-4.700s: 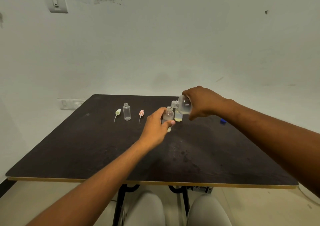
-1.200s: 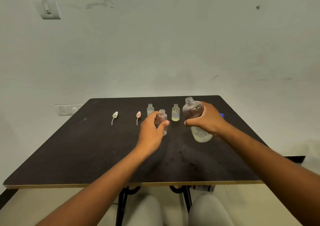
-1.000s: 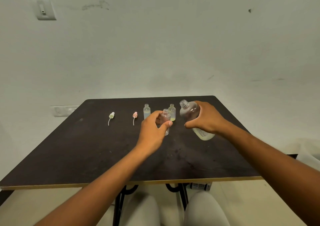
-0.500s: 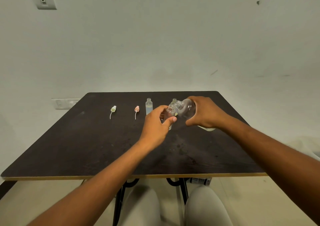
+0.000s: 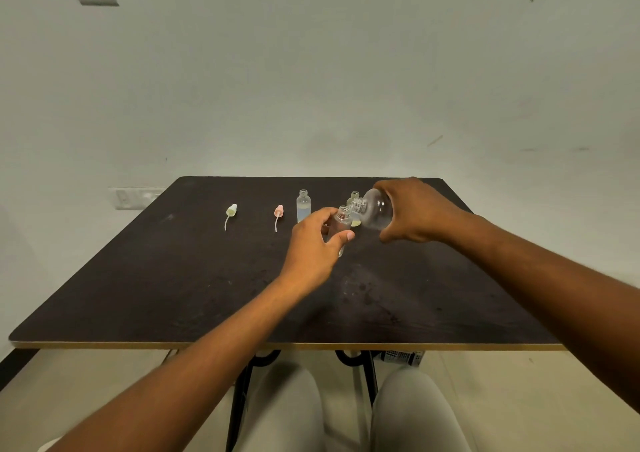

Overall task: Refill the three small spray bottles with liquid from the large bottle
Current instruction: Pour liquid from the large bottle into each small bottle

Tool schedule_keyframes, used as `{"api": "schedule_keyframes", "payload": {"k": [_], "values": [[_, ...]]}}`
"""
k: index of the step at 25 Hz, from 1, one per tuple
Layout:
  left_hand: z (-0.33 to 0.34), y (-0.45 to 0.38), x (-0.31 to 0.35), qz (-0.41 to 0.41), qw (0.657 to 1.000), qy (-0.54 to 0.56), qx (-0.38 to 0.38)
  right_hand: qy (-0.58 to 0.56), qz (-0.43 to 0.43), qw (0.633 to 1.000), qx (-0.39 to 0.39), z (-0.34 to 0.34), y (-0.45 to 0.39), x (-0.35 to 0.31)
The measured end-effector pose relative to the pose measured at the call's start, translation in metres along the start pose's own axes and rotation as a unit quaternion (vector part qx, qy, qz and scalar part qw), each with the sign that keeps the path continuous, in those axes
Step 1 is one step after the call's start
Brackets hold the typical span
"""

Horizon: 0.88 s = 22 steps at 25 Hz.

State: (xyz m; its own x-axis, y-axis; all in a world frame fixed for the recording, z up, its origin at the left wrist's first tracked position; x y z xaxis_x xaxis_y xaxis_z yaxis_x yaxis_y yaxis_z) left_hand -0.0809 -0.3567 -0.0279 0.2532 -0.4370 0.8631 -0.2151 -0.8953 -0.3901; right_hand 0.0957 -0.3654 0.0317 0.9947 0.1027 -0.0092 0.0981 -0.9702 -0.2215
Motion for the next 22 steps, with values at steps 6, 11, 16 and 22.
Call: {"api": "schedule_keyframes", "payload": {"k": [6, 11, 16, 22], "values": [[-0.003, 0.0, -0.003, -0.006, 1.0, -0.003, 0.005, 0.049, -0.011, 0.999, -0.009, -0.008, -0.003, -0.007], [-0.005, -0.001, -0.009, -0.023, 1.0, -0.008, 0.01, 0.101, -0.015, 0.995, -0.015, -0.01, -0.007, -0.013], [-0.005, -0.001, -0.017, -0.033, 0.999, -0.004, 0.016, 0.139, -0.028, 0.99, -0.016, -0.014, -0.01, -0.02], [-0.006, -0.001, -0.021, -0.035, 0.999, 0.0, 0.019, 0.17, -0.038, 0.985, -0.02, -0.017, -0.013, -0.027]]}}
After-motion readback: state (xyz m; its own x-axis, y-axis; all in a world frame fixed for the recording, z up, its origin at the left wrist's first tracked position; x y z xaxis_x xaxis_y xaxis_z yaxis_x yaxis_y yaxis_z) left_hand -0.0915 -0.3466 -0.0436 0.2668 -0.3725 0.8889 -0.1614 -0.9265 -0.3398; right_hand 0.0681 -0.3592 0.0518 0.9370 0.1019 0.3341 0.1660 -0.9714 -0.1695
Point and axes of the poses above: each hand's wrist, its own y-axis away from the middle knuckle, its own z-axis out of the palm, x = y × z, the point moved 6 cm from there along -y, towards the middle knuckle, and after that the axes turned 10 degrees about y, right-handed, at the moved point
